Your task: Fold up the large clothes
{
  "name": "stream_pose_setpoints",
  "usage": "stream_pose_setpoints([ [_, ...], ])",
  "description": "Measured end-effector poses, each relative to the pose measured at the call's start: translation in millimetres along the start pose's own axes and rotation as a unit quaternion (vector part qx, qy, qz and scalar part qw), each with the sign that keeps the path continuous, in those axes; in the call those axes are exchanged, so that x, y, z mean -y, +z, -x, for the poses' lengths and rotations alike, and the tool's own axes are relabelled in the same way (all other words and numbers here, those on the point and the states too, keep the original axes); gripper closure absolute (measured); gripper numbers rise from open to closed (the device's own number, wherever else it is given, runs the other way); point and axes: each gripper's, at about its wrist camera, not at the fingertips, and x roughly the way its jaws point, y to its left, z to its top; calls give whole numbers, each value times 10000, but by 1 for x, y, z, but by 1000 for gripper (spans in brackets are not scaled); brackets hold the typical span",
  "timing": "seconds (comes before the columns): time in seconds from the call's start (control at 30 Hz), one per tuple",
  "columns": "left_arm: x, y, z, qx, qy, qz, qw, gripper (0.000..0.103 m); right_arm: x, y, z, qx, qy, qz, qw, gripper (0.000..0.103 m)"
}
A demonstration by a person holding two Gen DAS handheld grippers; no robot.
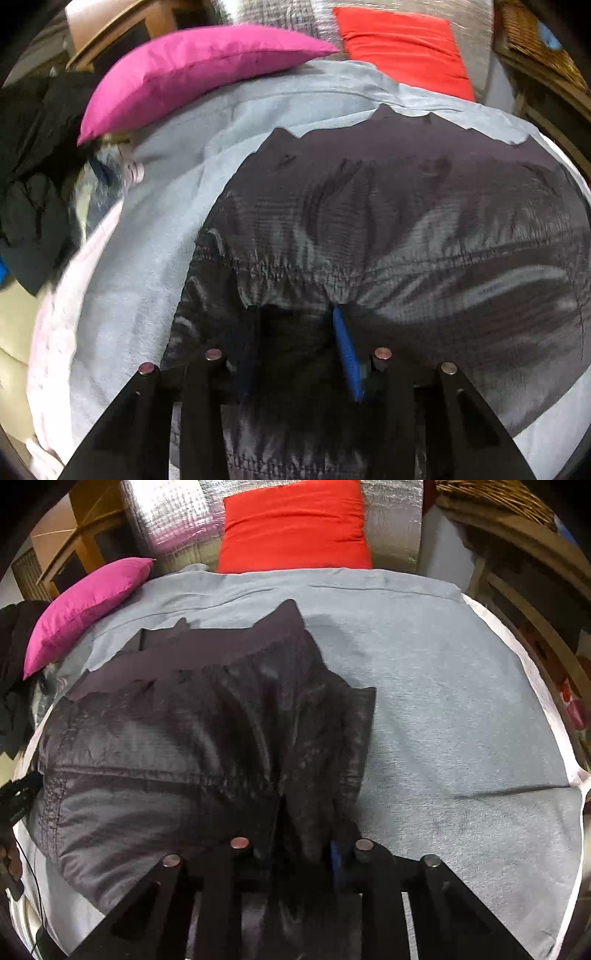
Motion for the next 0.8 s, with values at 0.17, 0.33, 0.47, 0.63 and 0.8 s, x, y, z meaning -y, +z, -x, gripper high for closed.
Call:
stream_pose_setpoints([
  [0.17,-1,6,13,4,79,-9,10000,61,17,-3,-5,-8,162,-386,9991,80],
  [0.33,-2,6,67,753,182,323,9965,43,9,-3,62,764,-42,-587,9953,79],
  [0.47,32,4,88,1065,2,222,9941,38,-41,-9,97,1265,247,-155,9915,60],
  [0.63,71,-12,59,716,-163,271,9969,38,-125,-37,73,1617,333,658,9841,13],
  [0.8,81,-29,25,503,91,121,9986,35,-130,-68,13,1049,69,792,9913,16],
])
